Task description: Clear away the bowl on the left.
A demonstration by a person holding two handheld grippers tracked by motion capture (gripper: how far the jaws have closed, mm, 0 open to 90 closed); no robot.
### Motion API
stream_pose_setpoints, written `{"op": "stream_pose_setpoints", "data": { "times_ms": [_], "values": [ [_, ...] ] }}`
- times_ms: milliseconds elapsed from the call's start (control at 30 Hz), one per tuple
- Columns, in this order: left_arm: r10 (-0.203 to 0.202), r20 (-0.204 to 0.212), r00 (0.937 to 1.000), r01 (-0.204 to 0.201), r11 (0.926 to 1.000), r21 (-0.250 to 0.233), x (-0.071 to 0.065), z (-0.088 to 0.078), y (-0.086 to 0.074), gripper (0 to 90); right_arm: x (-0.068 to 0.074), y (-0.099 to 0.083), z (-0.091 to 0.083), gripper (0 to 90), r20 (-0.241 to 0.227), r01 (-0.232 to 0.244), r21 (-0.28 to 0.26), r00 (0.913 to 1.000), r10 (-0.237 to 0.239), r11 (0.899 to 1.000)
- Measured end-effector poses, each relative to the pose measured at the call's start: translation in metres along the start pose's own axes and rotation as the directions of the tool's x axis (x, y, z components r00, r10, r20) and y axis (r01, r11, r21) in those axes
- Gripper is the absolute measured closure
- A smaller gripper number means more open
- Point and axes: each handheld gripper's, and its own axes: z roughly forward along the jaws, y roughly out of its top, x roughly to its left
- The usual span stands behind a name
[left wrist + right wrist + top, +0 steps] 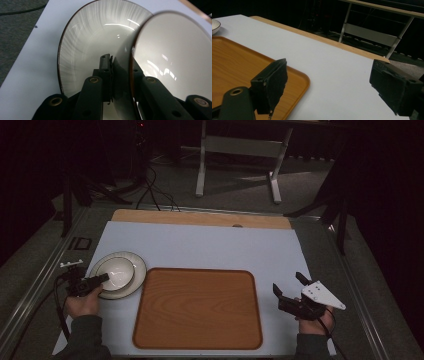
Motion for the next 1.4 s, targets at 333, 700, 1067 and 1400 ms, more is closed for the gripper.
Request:
{"op": "stream_pose_setpoints", "data": {
  "times_ms": [333, 700, 1067, 1400],
  "values": [
    [0.008, 0.003, 1.0000, -0.008, 0.9998, -0.019, -0.003, -0.006, -0.001, 80.4, -0.001, 0.000, -0.001, 14.3, 0.002, -0.006, -0.006, 1.0000, 0.006, 1.000],
    [0.021, 0.037, 0.9991, -0.019, 0.9977, -0.065, -0.006, -0.018, 0.000, 80.3, -0.001, 0.000, -0.001, 14.3, 0.002, -0.006, -0.005, 1.0000, 0.006, 1.000],
    [0.103, 0.060, 0.9929, -0.095, 0.9882, -0.120, -0.023, -0.029, 0.003, 80.2, -0.002, 0.000, -0.001, 14.3, -0.001, -0.023, -0.010, 0.9997, 0.023, 1.000],
    [0.197, 0.091, 0.9762, -0.177, 0.9656, -0.191, -0.044, -0.045, 0.005, 80.1, -0.001, 0.000, -0.001, 14.4, -0.010, -0.026, -0.012, 0.9996, 0.026, 1.000]
  ]
}}
